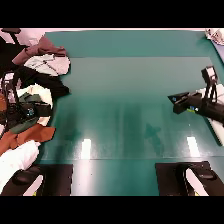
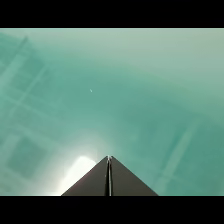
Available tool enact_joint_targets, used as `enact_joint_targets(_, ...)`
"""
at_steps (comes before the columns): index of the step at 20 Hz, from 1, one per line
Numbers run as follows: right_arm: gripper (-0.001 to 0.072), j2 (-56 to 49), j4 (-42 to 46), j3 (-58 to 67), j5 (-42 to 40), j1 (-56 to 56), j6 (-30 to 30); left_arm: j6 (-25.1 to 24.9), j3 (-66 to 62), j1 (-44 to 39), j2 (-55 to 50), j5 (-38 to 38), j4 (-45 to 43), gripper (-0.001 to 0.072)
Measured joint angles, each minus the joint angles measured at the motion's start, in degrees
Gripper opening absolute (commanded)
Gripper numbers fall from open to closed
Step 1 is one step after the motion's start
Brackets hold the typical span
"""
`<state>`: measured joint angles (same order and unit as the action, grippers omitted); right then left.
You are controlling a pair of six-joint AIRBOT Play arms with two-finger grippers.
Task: Fold the shirts.
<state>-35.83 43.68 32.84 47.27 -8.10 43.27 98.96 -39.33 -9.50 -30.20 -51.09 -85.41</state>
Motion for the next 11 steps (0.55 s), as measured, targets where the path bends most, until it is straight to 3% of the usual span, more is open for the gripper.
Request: enact_joint_targets(11, 0.0023, 14.82, -0.17, -11.17, -8.94, 0.15, -0.87, 0.02, 0.55, 0.02, 0.17, 0.76, 0.46, 0.0024)
